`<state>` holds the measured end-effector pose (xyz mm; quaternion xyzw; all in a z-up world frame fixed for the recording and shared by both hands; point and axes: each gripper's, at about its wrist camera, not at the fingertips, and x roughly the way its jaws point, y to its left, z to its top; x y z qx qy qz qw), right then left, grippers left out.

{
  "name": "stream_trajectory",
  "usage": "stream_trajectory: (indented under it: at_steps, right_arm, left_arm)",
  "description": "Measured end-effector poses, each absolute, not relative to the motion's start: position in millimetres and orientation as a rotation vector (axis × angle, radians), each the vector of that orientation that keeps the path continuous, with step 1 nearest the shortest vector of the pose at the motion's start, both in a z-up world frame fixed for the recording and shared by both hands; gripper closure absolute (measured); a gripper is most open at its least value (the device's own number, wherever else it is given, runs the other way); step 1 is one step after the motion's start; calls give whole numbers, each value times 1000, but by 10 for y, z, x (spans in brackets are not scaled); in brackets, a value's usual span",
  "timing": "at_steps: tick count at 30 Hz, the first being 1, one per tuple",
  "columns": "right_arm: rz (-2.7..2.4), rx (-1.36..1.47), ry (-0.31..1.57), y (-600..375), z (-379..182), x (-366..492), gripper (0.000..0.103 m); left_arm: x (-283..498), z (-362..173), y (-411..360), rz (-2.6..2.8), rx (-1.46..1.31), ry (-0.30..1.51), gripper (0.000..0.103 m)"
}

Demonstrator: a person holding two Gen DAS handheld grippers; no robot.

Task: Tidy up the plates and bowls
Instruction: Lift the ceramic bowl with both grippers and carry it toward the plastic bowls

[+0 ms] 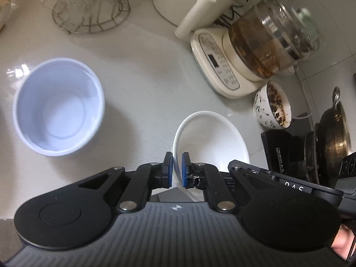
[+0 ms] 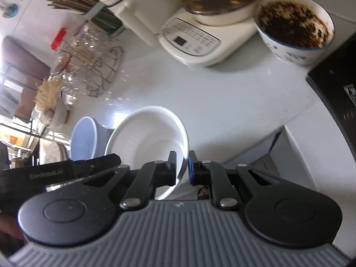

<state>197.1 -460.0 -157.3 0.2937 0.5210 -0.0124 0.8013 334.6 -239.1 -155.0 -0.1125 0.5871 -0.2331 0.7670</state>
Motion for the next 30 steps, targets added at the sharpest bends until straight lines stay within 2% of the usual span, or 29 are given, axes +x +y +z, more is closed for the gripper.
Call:
stream_trajectory:
  at_steps: [12, 30]
  right_arm:
    - [11, 591, 1063, -4192, -1224, 2207, 90]
    - [136, 420, 1093, -3449, -1083, 2760, 87]
  left_arm:
    - [3398, -1140, -1954, -502, -211, 1173, 94]
    - [3517, -1029, -1129, -411, -341, 1080, 94]
